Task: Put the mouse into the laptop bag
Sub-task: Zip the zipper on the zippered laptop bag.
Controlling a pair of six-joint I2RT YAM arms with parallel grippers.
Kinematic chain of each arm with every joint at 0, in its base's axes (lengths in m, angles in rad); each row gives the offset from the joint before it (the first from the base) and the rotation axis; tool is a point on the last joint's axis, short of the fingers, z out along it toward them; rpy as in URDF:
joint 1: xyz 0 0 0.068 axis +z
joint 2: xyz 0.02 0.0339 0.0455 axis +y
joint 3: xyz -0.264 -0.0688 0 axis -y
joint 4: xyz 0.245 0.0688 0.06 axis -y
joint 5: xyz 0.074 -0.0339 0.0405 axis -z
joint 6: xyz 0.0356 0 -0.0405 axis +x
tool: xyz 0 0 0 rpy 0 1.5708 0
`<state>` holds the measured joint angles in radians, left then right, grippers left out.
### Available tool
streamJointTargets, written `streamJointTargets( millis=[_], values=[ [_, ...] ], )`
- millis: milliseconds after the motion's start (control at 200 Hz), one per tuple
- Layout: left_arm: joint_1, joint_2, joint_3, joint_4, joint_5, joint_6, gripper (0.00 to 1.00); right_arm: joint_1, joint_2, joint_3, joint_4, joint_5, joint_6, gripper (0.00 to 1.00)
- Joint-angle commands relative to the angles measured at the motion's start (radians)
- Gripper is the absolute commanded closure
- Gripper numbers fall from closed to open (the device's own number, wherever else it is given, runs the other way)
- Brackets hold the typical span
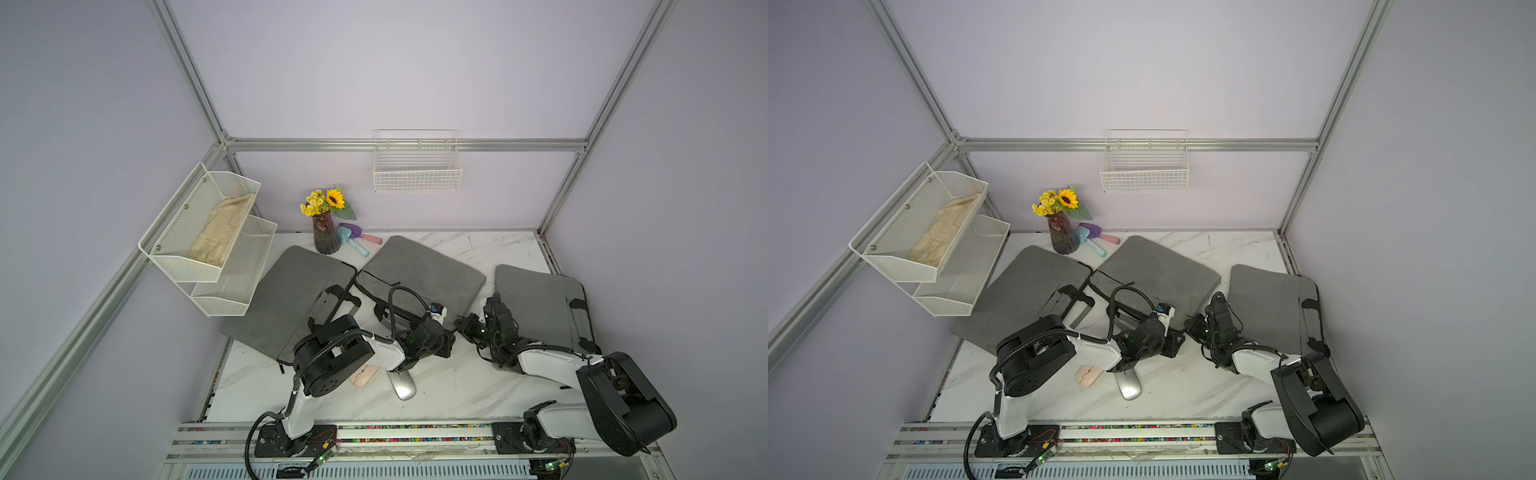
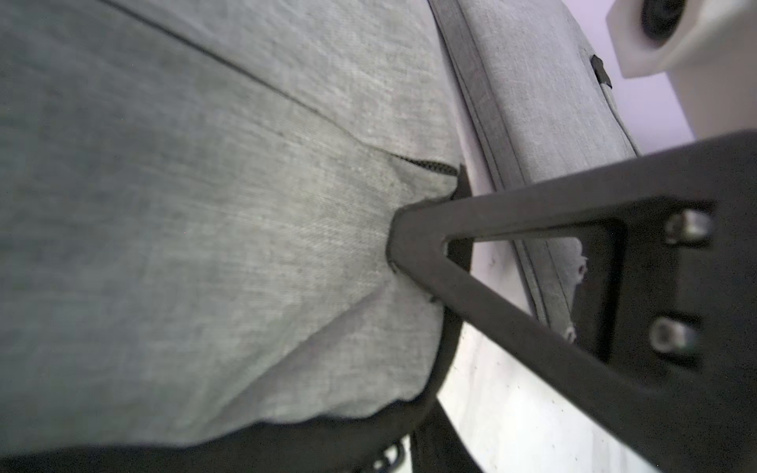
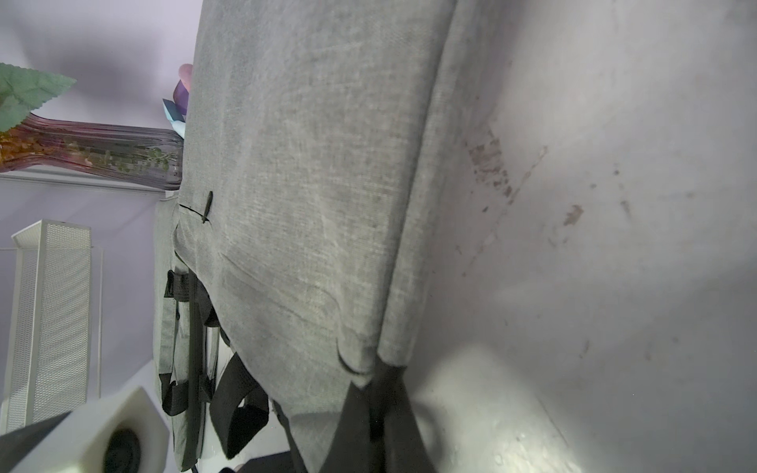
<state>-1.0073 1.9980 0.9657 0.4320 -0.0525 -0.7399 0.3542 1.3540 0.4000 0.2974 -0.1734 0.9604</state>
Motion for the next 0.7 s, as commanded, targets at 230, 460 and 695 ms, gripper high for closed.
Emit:
streamJointTargets(
  millis=[230, 460, 695],
  values=[
    [0.006, 0.02, -0.08, -0.078, 0.01, -0.018, 0.88, -0.003, -0.005, 0.039, 0.066, 0.025, 0.001, 1.0],
    [0.003, 0.005, -0.094, -0.087, 0.007, -0.023, 0.95, -0.004, 0.005, 0.05, 0.057, 0.028, -0.003, 1.0],
    [0.003, -0.01, -0.069, -0.147, 0.0, -0.011, 1.0, -0.004, -0.016, 0.039, 0.044, 0.009, -0.007, 0.81]
  ],
)
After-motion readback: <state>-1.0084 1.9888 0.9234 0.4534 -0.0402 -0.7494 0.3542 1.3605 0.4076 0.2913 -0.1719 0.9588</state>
